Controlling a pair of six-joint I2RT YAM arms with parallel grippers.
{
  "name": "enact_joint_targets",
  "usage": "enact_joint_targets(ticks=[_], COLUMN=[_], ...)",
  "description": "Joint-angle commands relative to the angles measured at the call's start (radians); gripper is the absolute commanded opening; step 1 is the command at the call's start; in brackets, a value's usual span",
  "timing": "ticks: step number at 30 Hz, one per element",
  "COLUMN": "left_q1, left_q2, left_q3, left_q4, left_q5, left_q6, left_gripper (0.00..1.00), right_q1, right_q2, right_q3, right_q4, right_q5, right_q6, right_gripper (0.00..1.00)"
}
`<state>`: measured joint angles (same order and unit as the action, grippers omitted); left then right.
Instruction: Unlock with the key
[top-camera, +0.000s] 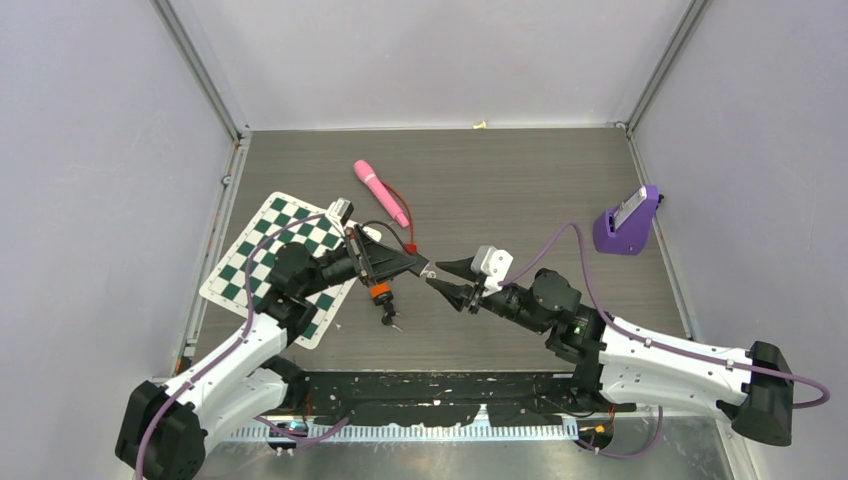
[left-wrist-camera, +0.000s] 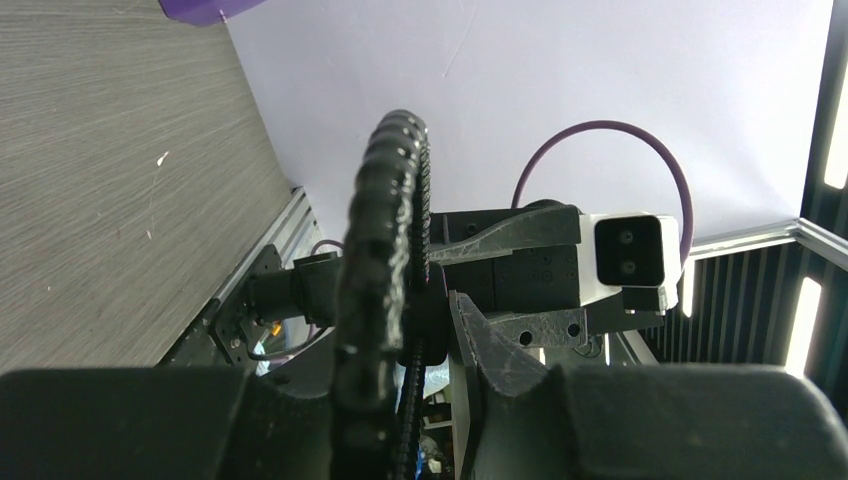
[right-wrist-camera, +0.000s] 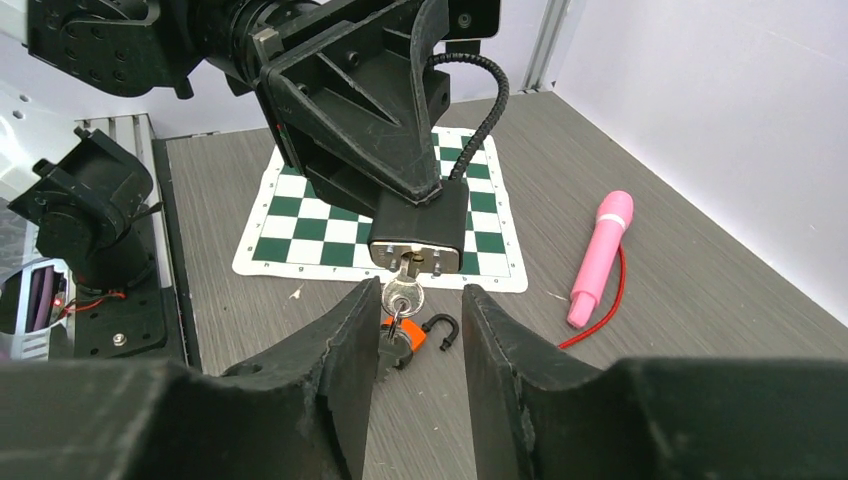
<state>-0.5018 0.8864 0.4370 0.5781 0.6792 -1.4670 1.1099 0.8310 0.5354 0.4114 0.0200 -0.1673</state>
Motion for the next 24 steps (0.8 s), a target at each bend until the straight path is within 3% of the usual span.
enact_joint_targets(ticks=[1,7,14,24], left_q1=[0.005,0.005,0.005,0.005], left_q2=[-0.025,-0.026,-0.029,-0.023], left_q3=[0.047,0.047,0.042,0.023], left_q4=[0.057,0.07,0.104,0.226], left_q5=[0.022,0.023,0.023,0.026], left_q6=[-0.005,-0.006,-0.001,0.0], left_gripper=[0.0,0.0,0.0,0.0], right_q1=[0.006,0.006,0.008,-0.004], right_q2=[0.007,0.013,0.003,0.003], right_q3=[0.047,0.049,0.047,0.04], right_q4=[0.038,0.037,0.046,0.089], right_q5=[-0.006,-0.006,-0.04,0.026], right_q6=[0.01,0.012,0.031,0.23], right_gripper=[0.41,0.32,0.06,0.05])
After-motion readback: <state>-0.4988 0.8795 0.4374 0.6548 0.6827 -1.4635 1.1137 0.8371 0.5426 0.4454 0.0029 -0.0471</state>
